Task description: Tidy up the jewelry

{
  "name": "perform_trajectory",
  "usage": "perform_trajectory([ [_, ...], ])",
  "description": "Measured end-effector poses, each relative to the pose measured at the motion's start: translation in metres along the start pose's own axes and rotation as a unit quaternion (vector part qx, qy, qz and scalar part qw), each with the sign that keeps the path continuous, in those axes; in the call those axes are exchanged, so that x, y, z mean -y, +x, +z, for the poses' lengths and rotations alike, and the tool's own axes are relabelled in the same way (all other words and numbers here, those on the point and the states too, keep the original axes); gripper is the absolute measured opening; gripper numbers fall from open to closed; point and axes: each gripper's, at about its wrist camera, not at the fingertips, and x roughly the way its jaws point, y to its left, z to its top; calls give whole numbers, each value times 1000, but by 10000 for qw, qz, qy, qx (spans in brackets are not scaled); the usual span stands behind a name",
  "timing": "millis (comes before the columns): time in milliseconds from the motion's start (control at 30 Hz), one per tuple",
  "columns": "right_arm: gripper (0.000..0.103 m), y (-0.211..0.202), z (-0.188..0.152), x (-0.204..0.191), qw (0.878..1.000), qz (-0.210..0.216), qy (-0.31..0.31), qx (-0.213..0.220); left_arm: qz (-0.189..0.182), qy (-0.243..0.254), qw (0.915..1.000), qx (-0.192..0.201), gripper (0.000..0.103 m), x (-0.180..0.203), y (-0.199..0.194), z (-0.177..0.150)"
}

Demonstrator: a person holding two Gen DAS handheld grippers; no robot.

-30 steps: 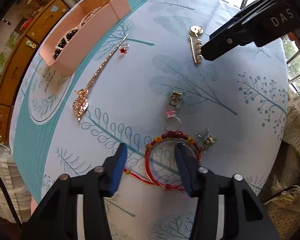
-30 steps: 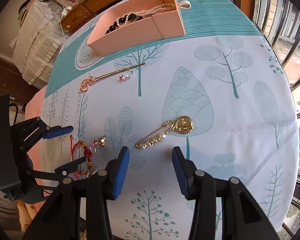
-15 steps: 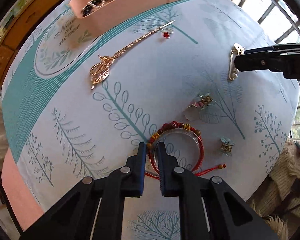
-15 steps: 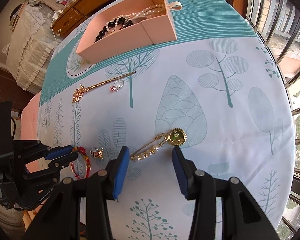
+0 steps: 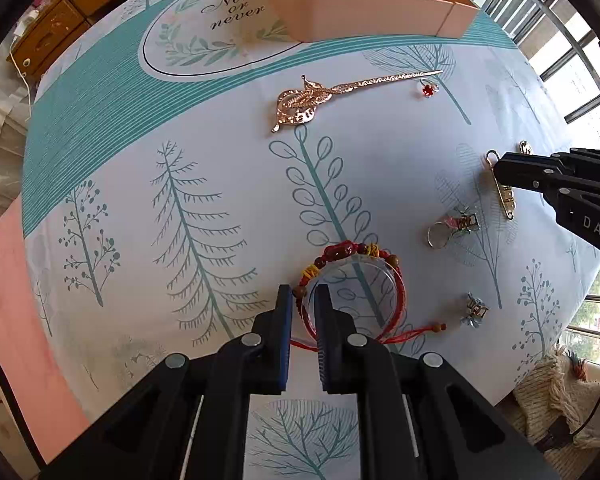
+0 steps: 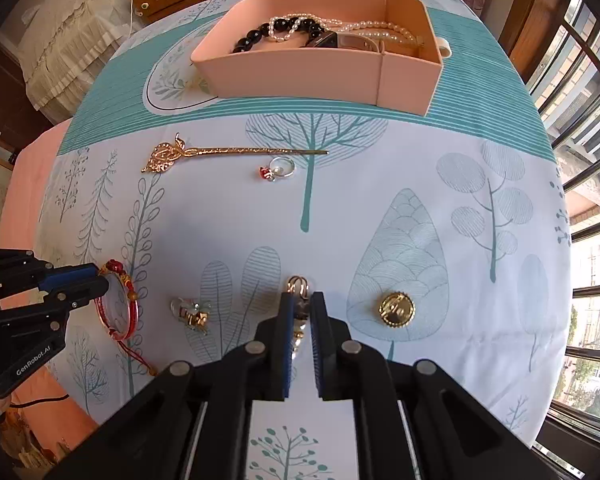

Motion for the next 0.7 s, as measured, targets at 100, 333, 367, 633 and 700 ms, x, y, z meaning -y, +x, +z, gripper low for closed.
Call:
perform_trajectory([
  [100, 7, -2, 3, 6, 9996, 253, 117, -46, -35, -117, 9999, 85, 7, -8, -9, -1],
  [333, 7, -44, 15, 12, 9971, 500, 251, 517, -35, -360, 9977, 581, 5, -17, -58, 9],
  [367, 7, -52, 17, 11, 9965, 500, 248, 617, -29, -383, 9971, 665, 5, -18, -66, 11],
  [633, 7, -84, 33, 10, 9924, 640, 209, 1035, -69, 634, 9962, 587, 51, 22, -48, 29],
  [700, 7, -83, 33, 8, 9925, 682, 196, 996, -46, 830, 9949, 574, 63, 23, -38, 27],
])
